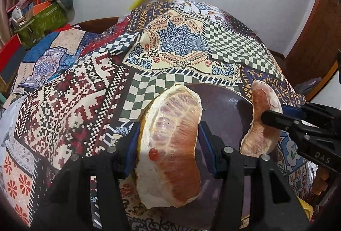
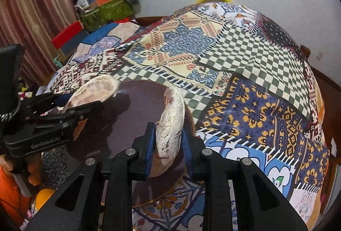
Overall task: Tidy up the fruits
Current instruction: 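Lower both pomelo segments onto the purple plate and open both grippers, then move both grippers back to the oranges and grasp one orange each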
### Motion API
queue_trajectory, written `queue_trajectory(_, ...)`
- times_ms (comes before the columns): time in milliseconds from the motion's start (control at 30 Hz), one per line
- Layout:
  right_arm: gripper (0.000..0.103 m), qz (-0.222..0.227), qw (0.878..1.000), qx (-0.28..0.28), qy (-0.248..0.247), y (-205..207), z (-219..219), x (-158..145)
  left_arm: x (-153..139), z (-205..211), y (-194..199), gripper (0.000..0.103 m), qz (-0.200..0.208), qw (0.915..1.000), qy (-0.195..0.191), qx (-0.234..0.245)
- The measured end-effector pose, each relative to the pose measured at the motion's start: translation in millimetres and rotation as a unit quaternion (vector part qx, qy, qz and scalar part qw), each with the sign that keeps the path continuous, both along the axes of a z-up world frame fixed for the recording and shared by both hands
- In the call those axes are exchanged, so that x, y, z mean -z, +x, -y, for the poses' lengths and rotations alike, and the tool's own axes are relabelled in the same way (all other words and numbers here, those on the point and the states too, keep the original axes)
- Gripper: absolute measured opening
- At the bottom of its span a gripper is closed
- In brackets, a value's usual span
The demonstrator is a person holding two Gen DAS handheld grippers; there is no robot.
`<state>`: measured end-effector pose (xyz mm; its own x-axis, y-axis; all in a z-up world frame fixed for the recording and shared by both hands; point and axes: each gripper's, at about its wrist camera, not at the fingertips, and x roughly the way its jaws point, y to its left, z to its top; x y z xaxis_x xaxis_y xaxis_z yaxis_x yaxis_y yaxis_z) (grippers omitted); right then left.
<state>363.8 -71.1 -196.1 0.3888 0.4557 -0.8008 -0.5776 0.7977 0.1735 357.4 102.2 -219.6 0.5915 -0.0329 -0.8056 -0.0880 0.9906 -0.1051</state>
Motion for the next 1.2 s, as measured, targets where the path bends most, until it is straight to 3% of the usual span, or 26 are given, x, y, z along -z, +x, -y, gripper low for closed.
queue_trajectory(167,0.027,0.002,1.0,-0.003,-0.017,1,-2,3,1,2,3,0.053,-0.001,1.0,-0.007,0.001)
queue_trajectory(233,0.04,0.008,1.0,0.002,-0.027,2,-1,4,-2,3,2,0.053,0.004,1.0,-0.004,0.001)
queue_trajectory(333,0.051,0.025,0.999,0.013,-0.028,0,3,1,-6,4,1,0.053,0.006,1.0,-0.005,0.002)
queue_trajectory(600,0.051,0.057,0.998,0.015,-0.025,-18,10,-19,-17,4,-14,0.053,0.015,0.9999,0.007,-0.004)
queue_trajectory(867,0.051,0.095,0.995,0.023,-0.014,-51,18,-52,-52,8,-47,0.053,0.046,0.9987,0.022,-0.005)
queue_trajectory(1200,0.062,0.122,0.992,0.04,0.011,-96,30,-80,-83,17,-95,0.055,0.074,0.9969,0.025,-0.002)
